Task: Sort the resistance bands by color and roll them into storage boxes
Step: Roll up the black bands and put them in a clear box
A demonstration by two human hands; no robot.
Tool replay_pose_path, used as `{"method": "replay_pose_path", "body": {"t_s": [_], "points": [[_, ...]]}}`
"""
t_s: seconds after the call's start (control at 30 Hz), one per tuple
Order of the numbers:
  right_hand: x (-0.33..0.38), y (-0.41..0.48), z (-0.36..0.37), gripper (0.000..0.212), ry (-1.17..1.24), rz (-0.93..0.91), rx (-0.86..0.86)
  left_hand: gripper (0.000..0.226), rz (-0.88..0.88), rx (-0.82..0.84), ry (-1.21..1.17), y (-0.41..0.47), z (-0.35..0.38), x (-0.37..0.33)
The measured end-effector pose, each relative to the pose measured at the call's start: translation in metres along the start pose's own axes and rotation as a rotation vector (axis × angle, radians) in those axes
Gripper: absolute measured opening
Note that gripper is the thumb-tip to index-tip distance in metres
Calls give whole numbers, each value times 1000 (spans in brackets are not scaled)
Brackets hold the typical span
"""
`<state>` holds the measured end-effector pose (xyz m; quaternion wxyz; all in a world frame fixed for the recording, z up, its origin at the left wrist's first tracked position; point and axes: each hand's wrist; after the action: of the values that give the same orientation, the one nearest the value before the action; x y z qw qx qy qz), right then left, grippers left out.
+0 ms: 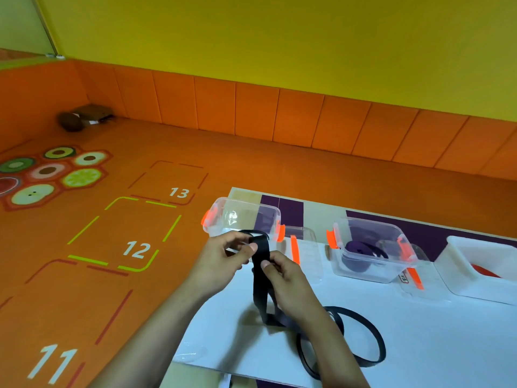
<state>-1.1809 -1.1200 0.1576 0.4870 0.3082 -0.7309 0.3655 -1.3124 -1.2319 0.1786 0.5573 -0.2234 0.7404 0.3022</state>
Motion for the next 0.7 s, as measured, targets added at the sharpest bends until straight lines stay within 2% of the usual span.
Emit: {"method": "replay_pose_path", "body": {"t_s": [0.07, 0.1, 0.23, 0.33, 0.43, 0.5, 0.6, 0.7], "points": [[-1, 0, -1, 14, 7, 8, -4, 16, 32, -18, 0, -1, 2, -3], [-2, -1, -2, 18, -3, 10, -14, 17, 36, -37, -4, -2, 3, -3], [1, -7, 12, 54, 25, -35, -14, 13, 33, -118, -65, -6, 10, -5], [-1, -9, 28, 43, -13, -79, -110, 16, 44, -179, -12, -7, 14, -4], [-1, -12, 25, 52, -130, -75, -159, 17, 36, -206, -12, -8, 13, -2], [0, -16, 17, 55, -237, -44, -158, 19, 88, -138, 54, -11, 10, 4], [3, -21, 8, 46, -310, -17, -135, 35, 277, 7, 249, -20, 7, 8], [-2, -22, 1, 44, -280, 12, -92, 30, 383, 110, 399, -24, 7, 12]]}}
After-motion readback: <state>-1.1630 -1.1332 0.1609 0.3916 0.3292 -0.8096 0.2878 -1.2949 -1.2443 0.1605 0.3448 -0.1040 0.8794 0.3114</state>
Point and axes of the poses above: each hand's wrist, its own y-axis towards the middle knuckle, its own z-axis out of the palm, x = y × z, and after that the axes turned 12 degrees about z, right-handed
